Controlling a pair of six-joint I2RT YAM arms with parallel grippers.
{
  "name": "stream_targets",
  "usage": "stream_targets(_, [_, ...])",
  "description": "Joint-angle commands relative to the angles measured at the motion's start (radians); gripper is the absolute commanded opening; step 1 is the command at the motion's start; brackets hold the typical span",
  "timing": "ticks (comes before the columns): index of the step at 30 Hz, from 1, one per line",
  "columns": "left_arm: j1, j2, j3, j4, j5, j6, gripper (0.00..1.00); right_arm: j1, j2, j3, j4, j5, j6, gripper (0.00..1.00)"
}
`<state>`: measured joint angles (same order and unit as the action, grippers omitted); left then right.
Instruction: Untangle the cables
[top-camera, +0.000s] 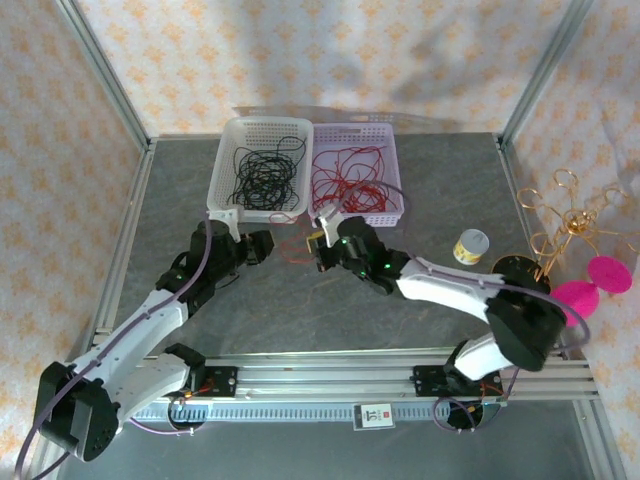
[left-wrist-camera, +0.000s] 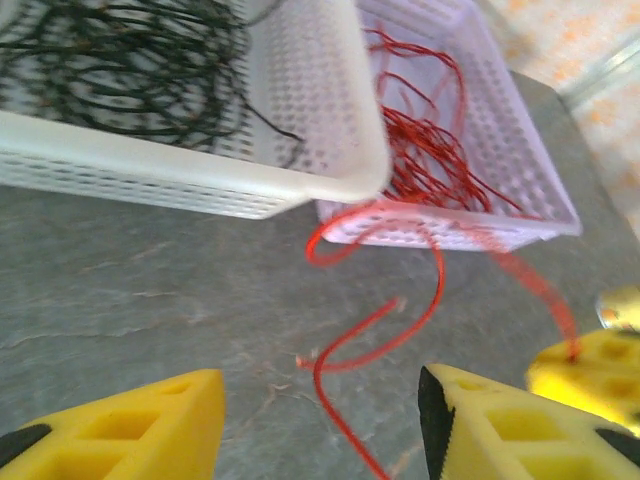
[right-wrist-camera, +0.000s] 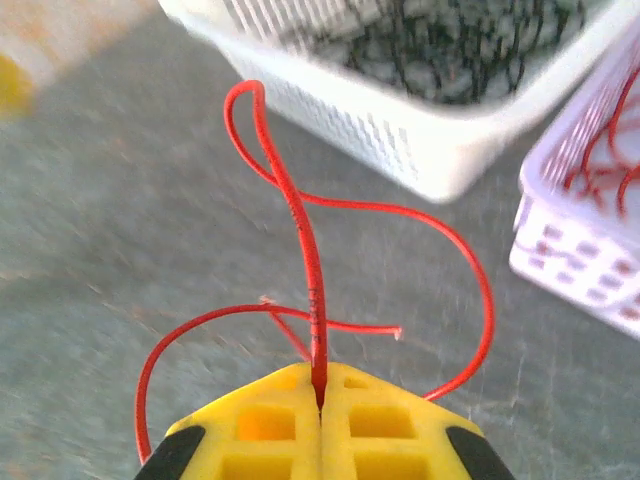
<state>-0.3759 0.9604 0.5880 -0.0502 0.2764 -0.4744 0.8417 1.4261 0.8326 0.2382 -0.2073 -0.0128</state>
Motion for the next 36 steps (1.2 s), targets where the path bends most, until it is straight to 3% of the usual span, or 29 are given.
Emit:
stream_targets(1, [-0.02, 0.014, -0.028, 0.159, 0.18, 0.092, 0.57, -0.046, -0.095, 0.001, -0.103, -0.083, 0.001, 0.0])
stream_targets(7, [-0.018, 0.0, -0.08, 0.384, 0.205, 0.059, 0.69, -0.13, -0.23, 0.06, -0.233, -0.253, 0.018, 0.0])
stream_targets(11, [-0.021, 0.043, -0.121, 0.563, 0.297, -0.043, 0.69, -0.165, -0.307, 0.04, -0.199, -0.33, 0.089, 0.0])
stream_targets(13, [-0.035, 0.051, -0.136, 0.61, 0.353, -0.047, 0.65, -0.191, -0.326, 0.03, -0.167, -0.354, 0.141, 0.0])
stream_targets(17, [-0.061, 0.007, -0.165, 0.593, 0.348, 0.005, 0.63, -0.234, -0.331, 0.05, -0.144, -0.374, 0.253, 0.0])
stream_targets(23, [-0.062, -0.02, -0.222, 0.729, 0.338, -0.056, 0.64, -0.28, -0.333, 0.072, -0.137, -0.351, 0.394, 0.0])
stream_targets(28, [-0.064, 0.014, -0.203, 0.752, 0.323, -0.073, 0.69, -0.346, -0.33, 0.077, -0.106, -0.39, 0.539, 0.0])
stream_targets(36, [-0.109, 0.118, -0.169, 0.94, 0.292, -0.106, 0.71, -0.355, -0.337, 0.086, -0.045, -0.435, 0.679, 0.0])
